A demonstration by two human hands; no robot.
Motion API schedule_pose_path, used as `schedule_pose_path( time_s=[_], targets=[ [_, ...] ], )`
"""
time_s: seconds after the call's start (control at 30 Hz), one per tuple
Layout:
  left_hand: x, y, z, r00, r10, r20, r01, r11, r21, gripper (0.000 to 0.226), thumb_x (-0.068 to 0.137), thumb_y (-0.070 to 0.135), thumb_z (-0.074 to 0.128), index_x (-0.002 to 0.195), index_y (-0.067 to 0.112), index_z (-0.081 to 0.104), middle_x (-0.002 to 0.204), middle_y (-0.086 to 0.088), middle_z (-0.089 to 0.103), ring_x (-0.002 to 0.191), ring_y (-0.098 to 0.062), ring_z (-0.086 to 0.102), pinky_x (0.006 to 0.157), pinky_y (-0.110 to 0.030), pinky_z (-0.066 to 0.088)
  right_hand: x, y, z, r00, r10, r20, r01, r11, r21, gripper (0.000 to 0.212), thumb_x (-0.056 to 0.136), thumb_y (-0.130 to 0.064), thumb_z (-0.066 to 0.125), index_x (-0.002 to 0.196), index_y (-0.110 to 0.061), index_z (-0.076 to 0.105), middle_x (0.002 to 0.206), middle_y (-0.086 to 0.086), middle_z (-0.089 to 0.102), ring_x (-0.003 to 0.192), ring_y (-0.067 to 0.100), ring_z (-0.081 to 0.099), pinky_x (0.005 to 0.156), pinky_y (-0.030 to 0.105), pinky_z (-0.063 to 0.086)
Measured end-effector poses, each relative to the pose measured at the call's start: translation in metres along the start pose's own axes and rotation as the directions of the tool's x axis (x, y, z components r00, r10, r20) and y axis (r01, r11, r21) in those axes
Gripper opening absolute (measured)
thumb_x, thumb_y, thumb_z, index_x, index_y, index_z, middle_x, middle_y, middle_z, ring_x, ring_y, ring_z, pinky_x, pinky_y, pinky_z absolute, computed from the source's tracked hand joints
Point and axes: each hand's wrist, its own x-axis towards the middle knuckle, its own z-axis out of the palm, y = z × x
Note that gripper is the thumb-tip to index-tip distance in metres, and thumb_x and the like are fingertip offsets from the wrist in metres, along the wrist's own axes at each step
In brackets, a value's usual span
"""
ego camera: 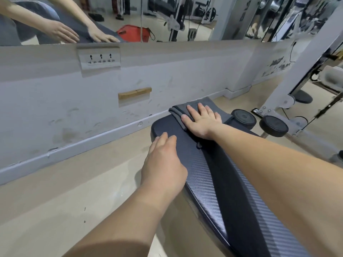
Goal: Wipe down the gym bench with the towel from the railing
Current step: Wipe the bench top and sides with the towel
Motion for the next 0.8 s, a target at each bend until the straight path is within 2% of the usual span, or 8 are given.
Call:
schedule_pose_path(
  time_s=[0.1,0.33,0.47,0.53,0.6,0.7,0.8],
  targets=[
    [-0.005,0.013,0.003,0.998,0.065,0.01,-0.065,0.998,0.005,0.068,0.09,-0.002,0.041,0.153,0.021,0.037,0.169,0.003,0.021,0.156,-0.014,0.014,0.123,-0.041,0.026,-0.015,0.034,0.0,0.998,0.051,-0.037,-0.051,0.999,0.007,0.073,0.096,-0.076,0.015,0.162,-0.047,0.005,0.175,0.001,-0.006,0.16,0.023,-0.008,0.127,0.048,-0.004],
    [-0.015,0.028,0.017,0.979,0.175,0.099,-0.181,0.982,0.053,0.066,0.09,-0.002,0.042,0.151,0.025,0.043,0.168,0.006,0.024,0.154,-0.015,0.022,0.119,-0.042,0.032,-0.101,0.144,0.003,0.952,0.3,-0.069,-0.3,0.954,0.013,0.075,0.095,-0.078,0.016,0.162,-0.046,0.01,0.174,0.009,0.007,0.159,0.03,0.006,0.127,0.049,0.004],
    [-0.019,0.037,0.028,0.968,0.215,0.13,-0.221,0.974,0.039,0.063,0.091,0.0,0.041,0.149,0.025,0.046,0.166,0.006,0.028,0.152,-0.014,0.026,0.122,-0.035,0.028,-0.158,0.168,0.016,0.93,0.356,-0.09,-0.356,0.934,0.019,0.073,0.097,-0.075,0.016,0.163,-0.045,0.01,0.174,0.009,0.006,0.159,0.028,0.002,0.127,0.049,0.002],
    [-0.022,0.043,0.034,0.958,0.244,0.149,-0.251,0.968,0.03,0.063,0.091,0.002,0.041,0.148,0.025,0.048,0.166,0.007,0.028,0.152,-0.013,0.027,0.122,-0.035,0.03,-0.191,0.166,0.021,0.925,0.375,-0.069,-0.375,0.927,0.006,0.072,0.099,-0.071,0.014,0.164,-0.042,0.006,0.174,0.01,0.002,0.16,0.029,-0.002,0.127,0.05,0.0],
    [-0.026,0.047,0.039,0.95,0.267,0.164,-0.275,0.961,0.029,0.061,0.091,0.003,0.042,0.147,0.026,0.05,0.166,0.008,0.027,0.152,-0.013,0.026,0.121,-0.036,0.031,-0.227,0.153,0.028,0.936,0.352,-0.03,-0.352,0.936,-0.014,0.07,0.101,-0.067,0.013,0.164,-0.039,-0.001,0.174,0.012,-0.006,0.159,0.031,-0.009,0.127,0.051,-0.004],
    [-0.026,0.048,0.044,0.939,0.298,0.17,-0.309,0.95,0.042,0.059,0.092,0.003,0.044,0.145,0.027,0.052,0.166,0.008,0.028,0.152,-0.013,0.025,0.119,-0.037,0.035,-0.275,0.114,0.035,0.967,0.235,0.097,-0.232,0.972,-0.039,0.07,0.102,-0.065,0.01,0.161,-0.04,-0.017,0.17,0.011,-0.025,0.155,0.03,-0.029,0.125,0.052,-0.015],
    [-0.023,0.049,0.048,0.942,0.289,0.168,-0.302,0.951,0.057,0.06,0.09,0.002,0.045,0.143,0.027,0.054,0.165,0.007,0.031,0.152,-0.014,0.026,0.118,-0.041,0.036,-0.283,0.088,0.037,0.975,0.139,0.175,-0.132,0.99,-0.051,0.071,0.101,-0.067,0.009,0.158,-0.04,-0.025,0.165,0.008,-0.037,0.149,0.029,-0.041,0.122,0.054,-0.021]
  ],
)
